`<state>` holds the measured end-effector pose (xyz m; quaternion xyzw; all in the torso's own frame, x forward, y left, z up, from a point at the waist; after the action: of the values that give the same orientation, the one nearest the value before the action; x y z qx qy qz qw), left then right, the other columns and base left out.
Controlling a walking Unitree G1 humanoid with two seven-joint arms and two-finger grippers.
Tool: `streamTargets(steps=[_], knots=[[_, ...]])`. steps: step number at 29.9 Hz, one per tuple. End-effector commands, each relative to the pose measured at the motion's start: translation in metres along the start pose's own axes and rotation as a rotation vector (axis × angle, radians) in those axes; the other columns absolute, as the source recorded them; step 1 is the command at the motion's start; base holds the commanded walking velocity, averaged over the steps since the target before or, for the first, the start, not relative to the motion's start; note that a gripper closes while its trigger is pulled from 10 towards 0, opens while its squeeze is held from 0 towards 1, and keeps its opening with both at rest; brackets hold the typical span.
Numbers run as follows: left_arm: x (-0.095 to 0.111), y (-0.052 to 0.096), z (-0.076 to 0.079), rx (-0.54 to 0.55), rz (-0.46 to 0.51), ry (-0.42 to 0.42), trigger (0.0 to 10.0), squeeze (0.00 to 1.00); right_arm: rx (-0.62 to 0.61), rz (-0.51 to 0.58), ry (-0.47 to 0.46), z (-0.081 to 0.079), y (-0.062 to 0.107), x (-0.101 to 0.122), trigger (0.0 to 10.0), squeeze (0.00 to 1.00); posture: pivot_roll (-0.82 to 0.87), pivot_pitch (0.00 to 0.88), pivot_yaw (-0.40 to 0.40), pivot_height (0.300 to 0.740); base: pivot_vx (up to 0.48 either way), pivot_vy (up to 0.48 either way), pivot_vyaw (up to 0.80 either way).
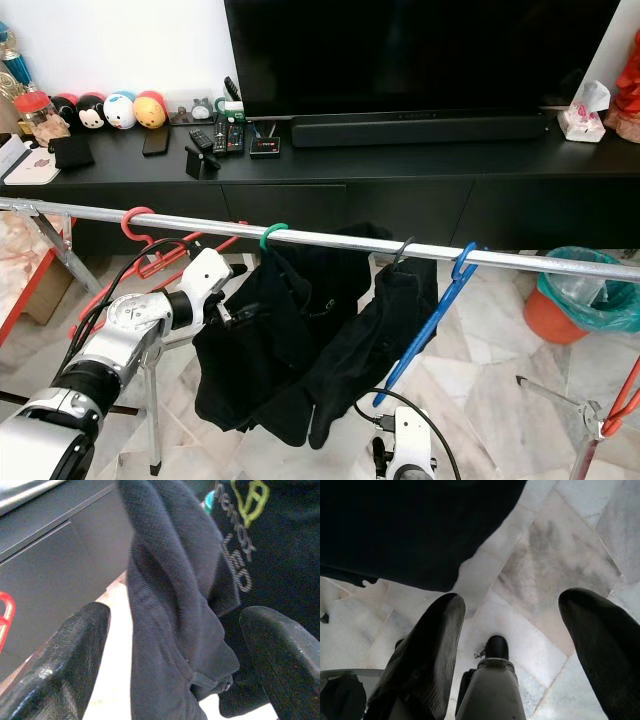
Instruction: Hang hanger
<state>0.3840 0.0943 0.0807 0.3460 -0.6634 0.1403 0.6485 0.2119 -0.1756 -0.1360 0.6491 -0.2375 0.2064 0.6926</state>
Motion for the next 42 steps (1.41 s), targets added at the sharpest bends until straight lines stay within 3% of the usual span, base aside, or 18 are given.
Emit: streamTargets(steps=[1, 15, 32, 35, 42], knots=[[0.003, -0.001, -0.005, 0.026, 0.015, 0.028, 10.0, 0.00, 0.003, 0.002, -0.008, -0.001, 0.000, -0.001, 10.0, 0.00, -0.08, 0.000, 0.054, 0.740, 0.000, 0.000, 0.00], [0.011, -0.017, -0.009, 0.095, 0.046, 0.168, 10.0, 0.00, 0.018, -0.001, -0.015, 0.002, 0.002, -0.008, 10.0, 0.00, -0.13, 0.000, 0.062, 0.740, 0.000, 0.000, 0.00], [0.004, -0.025, 0.004, 0.047, -0.010, 0.147, 10.0, 0.00, 0.012, -0.001, -0.030, 0.007, 0.006, -0.017, 10.0, 0.00, -0.20, 0.029, 0.074, 0.740, 0.000, 0.000, 0.00], [-0.007, -0.026, 0.012, 0.040, -0.050, 0.141, 10.0, 0.00, 0.015, -0.002, -0.034, 0.008, 0.007, -0.020, 10.0, 0.00, -0.21, 0.039, 0.072, 0.740, 0.000, 0.000, 0.00], [-0.013, -0.028, 0.021, -0.005, -0.066, 0.163, 10.0, 0.00, 0.023, -0.004, -0.032, 0.009, 0.007, -0.022, 10.0, 0.00, -0.21, 0.042, 0.065, 0.740, 0.000, 0.000, 0.00]])
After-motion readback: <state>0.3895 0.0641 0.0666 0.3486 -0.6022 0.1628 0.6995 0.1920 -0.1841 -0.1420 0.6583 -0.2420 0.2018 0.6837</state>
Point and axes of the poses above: a point about 5 cm out from each wrist's last joint towards the gripper, its own y axis pointing back from the gripper into the wrist, its own x axis along the axis of the wrist's last joint, z = x × y, the point moved 6 cm from there along -y, pointing out of the wrist towards the gripper, and after that the axes turned 5 degrees about y, right-handed, at the moved point
